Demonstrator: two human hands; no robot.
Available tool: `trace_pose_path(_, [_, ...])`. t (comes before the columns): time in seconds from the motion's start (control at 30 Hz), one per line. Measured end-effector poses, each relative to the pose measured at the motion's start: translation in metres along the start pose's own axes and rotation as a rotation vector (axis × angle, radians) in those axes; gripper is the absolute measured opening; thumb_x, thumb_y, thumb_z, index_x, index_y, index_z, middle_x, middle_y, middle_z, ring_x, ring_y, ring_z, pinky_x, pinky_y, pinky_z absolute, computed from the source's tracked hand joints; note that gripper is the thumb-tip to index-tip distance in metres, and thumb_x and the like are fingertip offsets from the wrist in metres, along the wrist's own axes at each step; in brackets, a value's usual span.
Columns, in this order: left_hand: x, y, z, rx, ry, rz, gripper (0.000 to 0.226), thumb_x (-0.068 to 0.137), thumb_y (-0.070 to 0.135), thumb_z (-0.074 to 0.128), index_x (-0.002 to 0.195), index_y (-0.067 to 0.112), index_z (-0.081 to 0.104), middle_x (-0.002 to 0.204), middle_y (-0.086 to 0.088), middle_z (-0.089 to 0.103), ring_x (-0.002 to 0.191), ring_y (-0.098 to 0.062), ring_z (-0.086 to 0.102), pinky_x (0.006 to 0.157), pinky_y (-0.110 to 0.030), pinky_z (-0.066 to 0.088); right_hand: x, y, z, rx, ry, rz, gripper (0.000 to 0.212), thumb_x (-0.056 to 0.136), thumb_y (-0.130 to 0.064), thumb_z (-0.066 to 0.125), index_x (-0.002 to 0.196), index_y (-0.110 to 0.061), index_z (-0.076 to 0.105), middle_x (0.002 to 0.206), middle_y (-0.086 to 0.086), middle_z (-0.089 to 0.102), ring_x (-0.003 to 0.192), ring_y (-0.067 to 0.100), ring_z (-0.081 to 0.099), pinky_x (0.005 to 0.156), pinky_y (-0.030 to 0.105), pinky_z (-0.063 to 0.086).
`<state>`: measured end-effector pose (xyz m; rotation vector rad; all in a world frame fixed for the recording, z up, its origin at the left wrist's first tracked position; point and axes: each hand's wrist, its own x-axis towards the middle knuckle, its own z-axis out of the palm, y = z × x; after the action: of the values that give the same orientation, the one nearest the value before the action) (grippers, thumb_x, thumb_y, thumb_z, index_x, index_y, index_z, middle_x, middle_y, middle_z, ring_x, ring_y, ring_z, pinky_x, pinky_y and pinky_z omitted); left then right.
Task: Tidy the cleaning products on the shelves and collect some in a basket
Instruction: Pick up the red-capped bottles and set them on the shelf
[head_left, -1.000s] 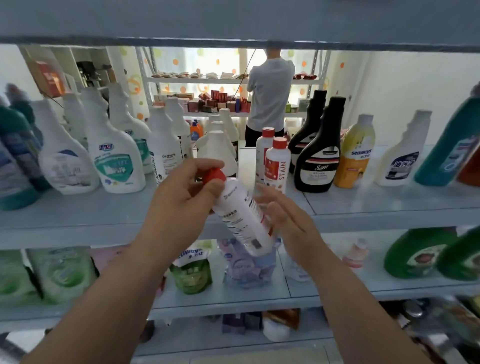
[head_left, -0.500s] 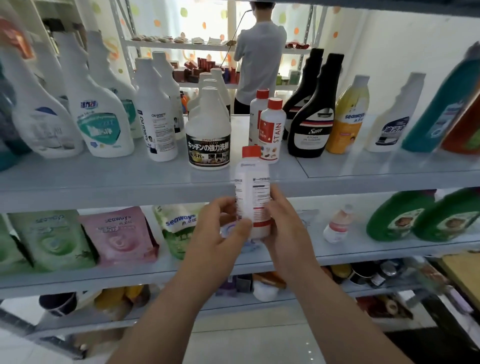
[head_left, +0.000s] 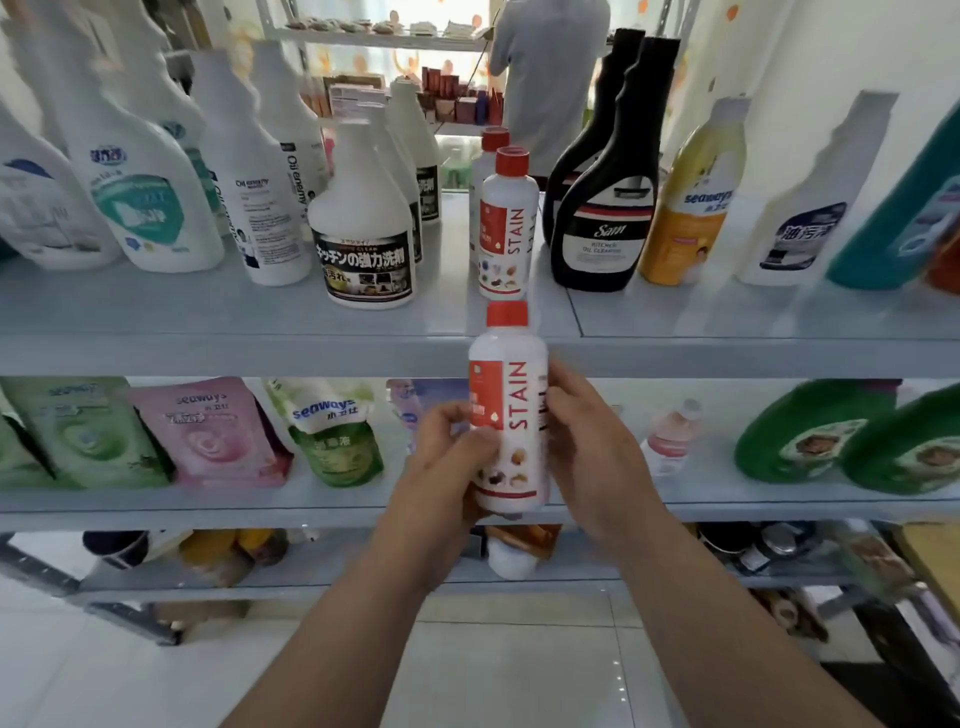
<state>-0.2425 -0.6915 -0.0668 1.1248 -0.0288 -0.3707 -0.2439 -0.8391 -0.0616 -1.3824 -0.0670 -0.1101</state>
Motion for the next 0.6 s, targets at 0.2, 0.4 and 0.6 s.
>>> trace_pose_path(0.2, [0.006,-0.017,0.026,0.061,-0.007,0.021,0.048,0.078,0.034,0.075,0.124,0.024,0.063,0.117,-0.008,0.076,0.109,-0.029,0.072,0.089,-0.047,0.060,0.000,-0.009,-0.028,-0.078,-0.031,-0.063,0.047,0.088,-0.048,0.070,0.134,-0.051,0.060,0.121,-0.005,0.073,0.117,0.017,0.070,0.089,0.032,0.060])
trace_pose_path(0.4, [0.012,-0.021,0.039,-0.086,0.077,-0.097,0.039,0.098,0.027,0.045,0.124,0.009,0.070,0.114,-0.026,0.072,0.096,-0.039,0.072,0.066,-0.038,0.061,0.008,-0.016,-0.043,-0.035,0.020,-0.002,0.033,0.107,-0.032,0.049,0.130,-0.046,0.067,0.137,-0.007,0.066,0.124,0.015,0.064,0.092,0.034,0.056])
trace_pose_path(0.6, [0.008,-0.017,0.045,-0.496,-0.267,-0.286,0.050,0.091,0.042,0.047,0.112,0.008,0.077,0.103,-0.021,0.073,0.063,-0.031,0.071,0.036,-0.023,0.049,0.009,-0.017,-0.049,-0.069,0.005,0.064,0.034,0.111,-0.028,0.045,0.129,-0.048,0.067,0.125,-0.014,0.071,0.118,0.008,0.067,0.083,0.025,0.059])
